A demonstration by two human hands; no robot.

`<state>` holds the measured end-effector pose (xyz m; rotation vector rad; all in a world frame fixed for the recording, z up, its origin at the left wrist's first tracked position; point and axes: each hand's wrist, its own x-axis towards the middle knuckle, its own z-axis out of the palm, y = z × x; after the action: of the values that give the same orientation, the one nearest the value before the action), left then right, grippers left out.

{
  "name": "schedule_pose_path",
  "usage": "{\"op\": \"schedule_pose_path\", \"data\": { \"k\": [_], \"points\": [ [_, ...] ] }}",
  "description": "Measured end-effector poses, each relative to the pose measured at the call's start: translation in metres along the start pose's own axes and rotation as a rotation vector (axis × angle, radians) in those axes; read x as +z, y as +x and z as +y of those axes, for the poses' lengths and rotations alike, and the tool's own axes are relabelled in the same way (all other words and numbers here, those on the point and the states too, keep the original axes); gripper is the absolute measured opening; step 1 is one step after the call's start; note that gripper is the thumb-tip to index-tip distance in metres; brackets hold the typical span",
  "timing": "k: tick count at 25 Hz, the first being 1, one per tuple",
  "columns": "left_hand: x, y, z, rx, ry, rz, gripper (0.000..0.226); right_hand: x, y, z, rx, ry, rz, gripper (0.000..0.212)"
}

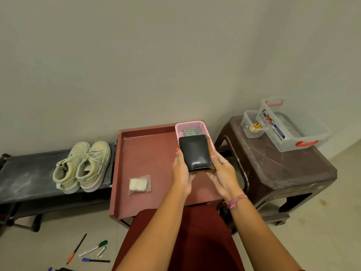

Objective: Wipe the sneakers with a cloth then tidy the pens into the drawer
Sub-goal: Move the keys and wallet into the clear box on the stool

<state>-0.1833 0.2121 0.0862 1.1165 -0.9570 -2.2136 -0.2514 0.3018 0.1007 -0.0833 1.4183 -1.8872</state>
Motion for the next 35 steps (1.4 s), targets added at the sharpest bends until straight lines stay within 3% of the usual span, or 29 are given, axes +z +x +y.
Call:
{"op": "schedule_pose_path", "data": {
  "k": [5,11,17,21,25,28,35],
  "points": [
    [0.045,0.009,-0.017,0.045,0.113,-0.037,0.046,-0.031,0.006,-0.034,0.017,-0.185,-0.011,0.032],
    [0.116,0.012,-0.042,0.102,0.227,-0.073,0.048,-0.066,0.02,-0.053,-0.138,-0.094,0.064,0.04],
    [0.199,0.025,-0.045,0.16,0.437,-0.322,0.053,-0.131,0.045,-0.126,-0.223,0.118,0.136,0.031],
    [0.246,0.029,-0.05,0.266,0.684,-0.426,0.052,-0.179,0.079,-0.19,-0.234,0.05,0.292,0.022],
    [0.268,0.047,-0.075,0.574,1.133,-0.551,0.07,-0.214,0.129,-0.235,-0.185,-0.015,0.506,0.003],
    [0.275,0.069,-0.096,0.769,1.468,-0.614,0.072,-0.228,0.171,-0.242,-0.031,-0.061,0.529,0.01],
    [0.274,0.098,-0.115,0.855,1.508,-0.594,0.053,-0.248,0.245,-0.216,0.212,-0.029,0.596,0.01]
  ]
}}
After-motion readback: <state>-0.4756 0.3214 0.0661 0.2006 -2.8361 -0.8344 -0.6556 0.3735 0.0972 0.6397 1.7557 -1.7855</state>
